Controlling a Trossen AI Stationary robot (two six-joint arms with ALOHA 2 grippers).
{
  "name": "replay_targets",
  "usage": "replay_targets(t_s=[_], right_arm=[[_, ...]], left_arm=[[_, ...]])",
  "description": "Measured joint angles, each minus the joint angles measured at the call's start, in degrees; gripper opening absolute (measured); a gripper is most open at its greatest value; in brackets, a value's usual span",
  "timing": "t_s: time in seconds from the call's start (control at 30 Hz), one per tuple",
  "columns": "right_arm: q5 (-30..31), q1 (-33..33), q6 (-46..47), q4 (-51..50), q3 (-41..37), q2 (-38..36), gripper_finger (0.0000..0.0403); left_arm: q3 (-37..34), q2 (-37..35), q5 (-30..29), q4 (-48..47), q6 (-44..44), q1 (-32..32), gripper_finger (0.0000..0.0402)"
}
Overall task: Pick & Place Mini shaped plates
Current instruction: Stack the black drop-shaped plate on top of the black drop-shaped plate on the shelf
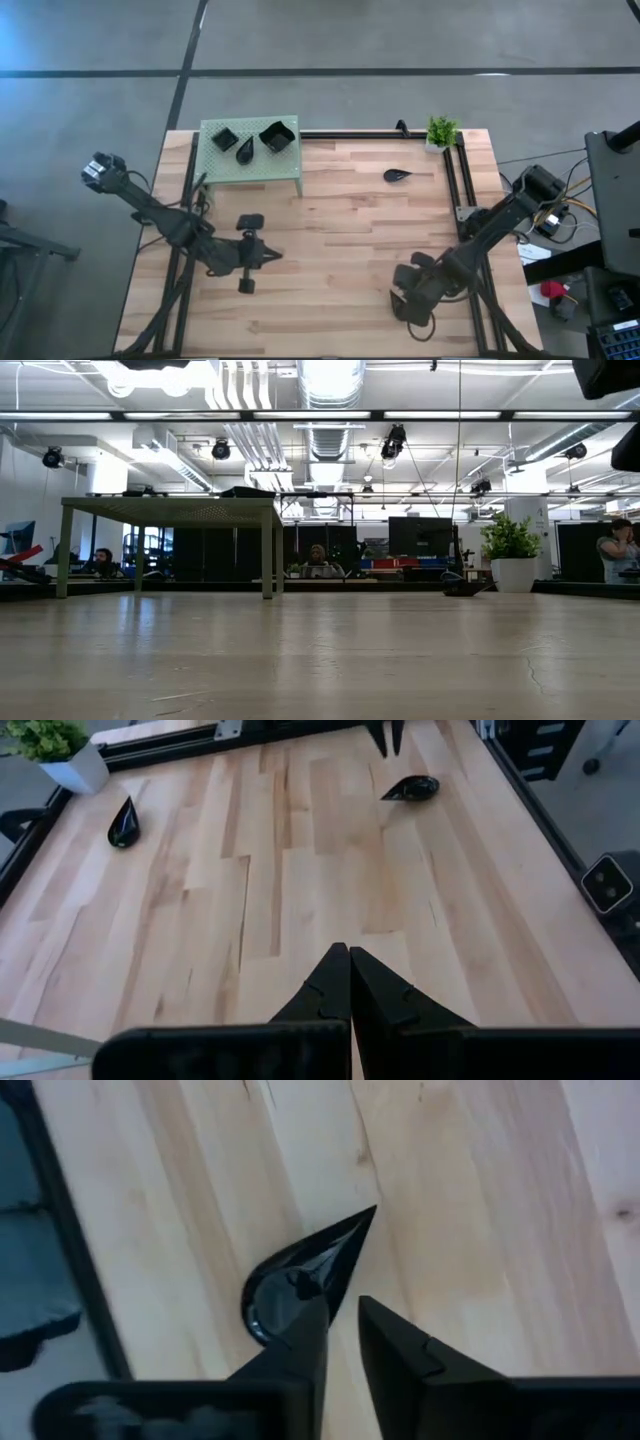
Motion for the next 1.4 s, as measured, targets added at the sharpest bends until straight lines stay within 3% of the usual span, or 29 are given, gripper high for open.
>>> replay_targets(t_s=[0.33,1.0,1.23,1.4], right_arm=[[1.7,0.0,-4.0,3.7,-0.5,7.0,0.0112],[0.6,0.0,2.0,8.9,-3.8,8.7,0.0111],[-1.5,0.0,1.0,15.2,-6.5,8.7,0.009],[-1.5,0.0,0.8,15.5,-7.1,8.7,0.0027]], left_arm=[[0.0,0.2,0.0,0.8,0.9,0.0,0.0],[0.0,0.1,-0.4,1.0,1.3,0.0,0.0],[0.0,0.1,-0.4,1.0,1.3,0.0,0.0],[0.0,0.1,-0.4,1.0,1.2,0.0,0.0]])
